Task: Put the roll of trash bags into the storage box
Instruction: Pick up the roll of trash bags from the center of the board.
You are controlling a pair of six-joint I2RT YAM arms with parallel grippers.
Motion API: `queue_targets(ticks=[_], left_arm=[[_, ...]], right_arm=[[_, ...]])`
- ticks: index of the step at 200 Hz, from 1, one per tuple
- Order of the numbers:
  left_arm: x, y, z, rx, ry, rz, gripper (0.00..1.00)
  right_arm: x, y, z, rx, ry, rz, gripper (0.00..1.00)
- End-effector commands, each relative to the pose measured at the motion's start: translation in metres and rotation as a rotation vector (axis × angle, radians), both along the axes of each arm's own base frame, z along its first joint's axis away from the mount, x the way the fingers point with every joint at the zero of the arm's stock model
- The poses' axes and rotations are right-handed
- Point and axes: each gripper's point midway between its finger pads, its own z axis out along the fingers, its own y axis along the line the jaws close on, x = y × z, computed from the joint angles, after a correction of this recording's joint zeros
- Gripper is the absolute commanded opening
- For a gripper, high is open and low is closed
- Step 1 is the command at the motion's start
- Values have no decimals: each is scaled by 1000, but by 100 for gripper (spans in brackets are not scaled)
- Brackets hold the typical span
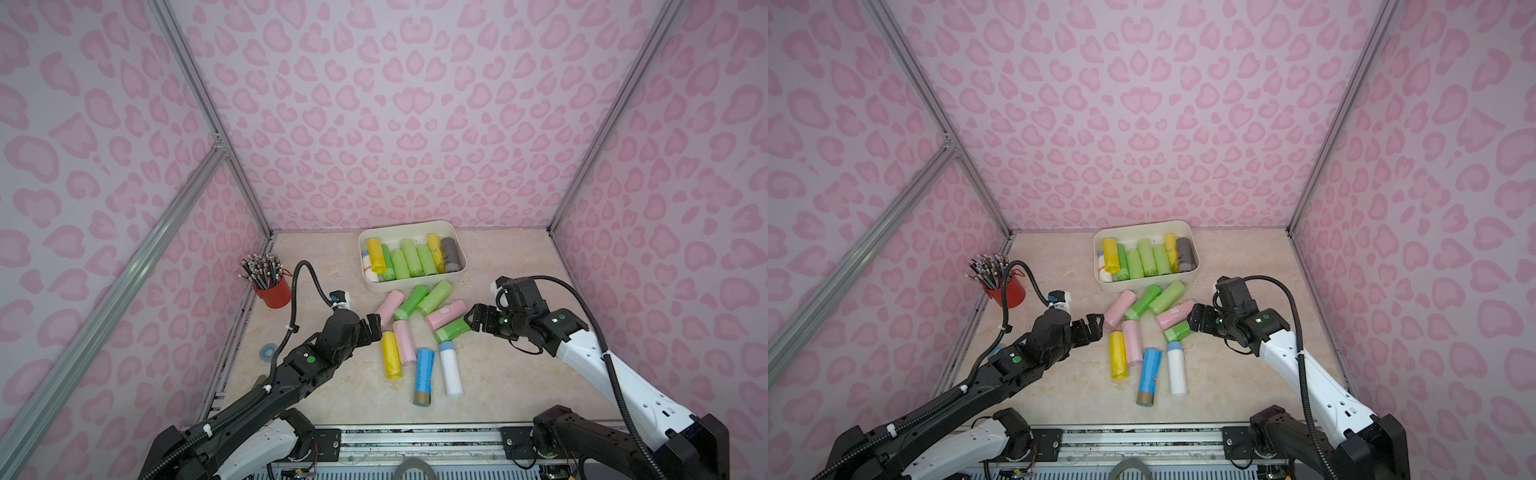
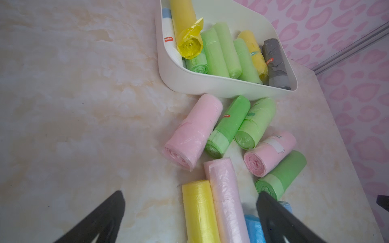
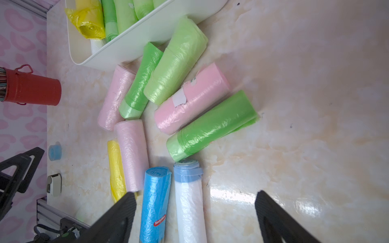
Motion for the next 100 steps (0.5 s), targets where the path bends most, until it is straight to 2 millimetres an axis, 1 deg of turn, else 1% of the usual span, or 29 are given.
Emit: queue_targets(ticks=[1,24,55,82,100], left_arm=[[-4,-14,-4,-44,34,-51,99],[-7,-24,-12,-66,60,-86,96],[-4,-29,-17,-43,77,-93,95],[-5,-28,-23,-15,95,-88,95],[-7,-26,-29,-3,109,-84,91]], right_arm=[[-2,-1,-3,27,-6,-25,90],[-6,-2,-11,16,0,-15,90],[-8,-7,-25,-21,26,-12,90],[-11,-5,-30,-21,45,-2,90],[-12,-6,-31,-14,41,-6,90]])
